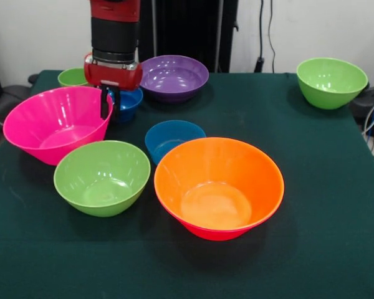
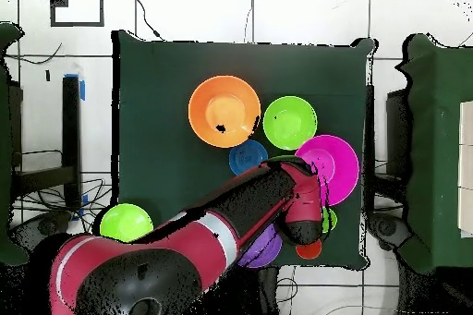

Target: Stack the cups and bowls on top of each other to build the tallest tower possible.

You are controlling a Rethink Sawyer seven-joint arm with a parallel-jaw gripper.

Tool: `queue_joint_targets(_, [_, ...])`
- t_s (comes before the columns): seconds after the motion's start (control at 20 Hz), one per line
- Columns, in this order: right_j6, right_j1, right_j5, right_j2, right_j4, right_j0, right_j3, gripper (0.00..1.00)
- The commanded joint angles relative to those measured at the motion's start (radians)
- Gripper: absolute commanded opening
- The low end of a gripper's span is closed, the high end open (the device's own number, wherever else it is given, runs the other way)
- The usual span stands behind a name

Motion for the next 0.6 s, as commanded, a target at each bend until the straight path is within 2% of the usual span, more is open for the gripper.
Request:
queue_joint_targets(0.05, [0.555, 0.177, -0.174, -0.098, -0.290, 0.093, -0.079, 0.00])
queue_joint_targets(0.25, [0.609, 0.196, -0.170, -0.105, -0.272, 0.113, -0.093, 0.00])
queue_joint_targets(0.6, [0.667, 0.184, -0.222, -0.145, -0.270, 0.211, -0.064, 0.00])
